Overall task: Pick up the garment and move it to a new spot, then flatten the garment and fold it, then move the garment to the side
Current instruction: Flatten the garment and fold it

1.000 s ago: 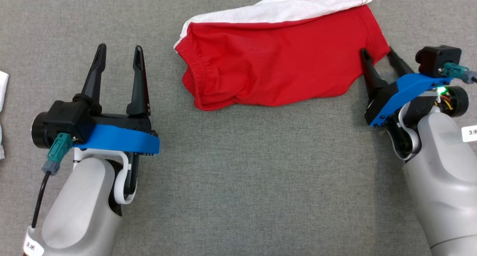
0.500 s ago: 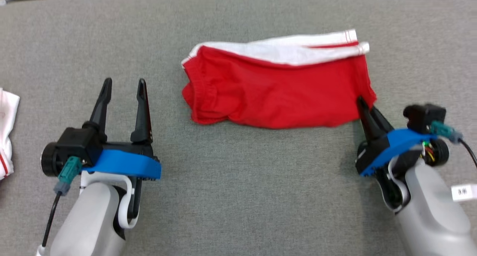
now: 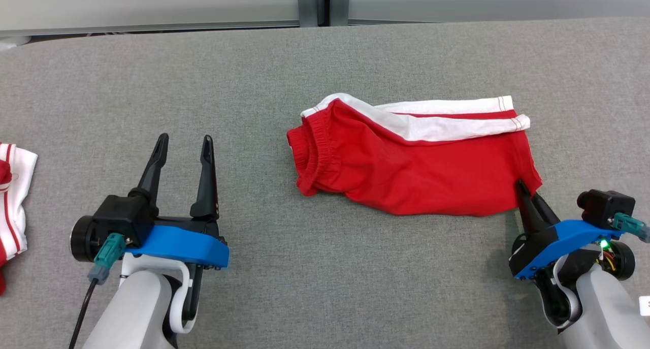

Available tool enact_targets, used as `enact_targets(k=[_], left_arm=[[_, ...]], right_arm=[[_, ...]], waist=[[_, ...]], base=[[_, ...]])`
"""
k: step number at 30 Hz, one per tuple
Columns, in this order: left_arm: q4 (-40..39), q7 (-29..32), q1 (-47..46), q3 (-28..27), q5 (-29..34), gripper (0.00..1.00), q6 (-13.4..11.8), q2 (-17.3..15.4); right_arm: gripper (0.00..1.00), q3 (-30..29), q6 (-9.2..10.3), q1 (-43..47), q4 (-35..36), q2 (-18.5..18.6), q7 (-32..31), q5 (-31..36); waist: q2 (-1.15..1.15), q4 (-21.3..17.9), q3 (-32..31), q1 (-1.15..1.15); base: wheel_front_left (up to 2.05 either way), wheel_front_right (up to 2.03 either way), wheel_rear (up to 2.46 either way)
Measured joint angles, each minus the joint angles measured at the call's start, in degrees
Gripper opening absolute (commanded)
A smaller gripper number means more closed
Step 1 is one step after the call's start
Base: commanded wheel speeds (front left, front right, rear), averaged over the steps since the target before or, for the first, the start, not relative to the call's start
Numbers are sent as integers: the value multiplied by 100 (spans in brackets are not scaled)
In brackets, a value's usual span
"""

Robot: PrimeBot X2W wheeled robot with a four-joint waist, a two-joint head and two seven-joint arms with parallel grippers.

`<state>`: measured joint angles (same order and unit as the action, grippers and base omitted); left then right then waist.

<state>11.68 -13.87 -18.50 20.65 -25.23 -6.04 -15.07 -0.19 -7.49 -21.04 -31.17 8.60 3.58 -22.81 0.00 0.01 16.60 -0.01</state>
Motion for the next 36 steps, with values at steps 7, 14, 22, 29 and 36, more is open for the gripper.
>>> enact_targets(k=[7, 14, 22, 29, 36], left_arm=[[-27, 18, 0, 88, 2, 100, 1, 12], [-59, 13, -5, 112, 12, 100, -18, 13], [-16, -43, -47, 89, 7, 100, -14, 71], [77, -86, -49, 58, -7, 100, 1, 108], [142, -94, -47, 26, 7, 100, 0, 113]], right_arm=[[0, 275, 0, -108, 449, -37, -94, 270], [0, 1763, 0, -754, 1454, -367, -336, 454], [0, 3238, 0, -827, 1274, -428, -710, 137], [100, 3626, 0, -681, 993, -254, -677, 18], [100, 3630, 0, -570, 1444, -111, 69, 98]], waist=[[0, 60, -69, 0], [0, 119, -98, 0], [0, 312, 43, 1], [0, 388, 127, 1], [0, 348, 44, 1]], base=[[0, 0, 0], [0, 0, 0], [0, 0, 0], [0, 0, 0], [0, 0, 0]])
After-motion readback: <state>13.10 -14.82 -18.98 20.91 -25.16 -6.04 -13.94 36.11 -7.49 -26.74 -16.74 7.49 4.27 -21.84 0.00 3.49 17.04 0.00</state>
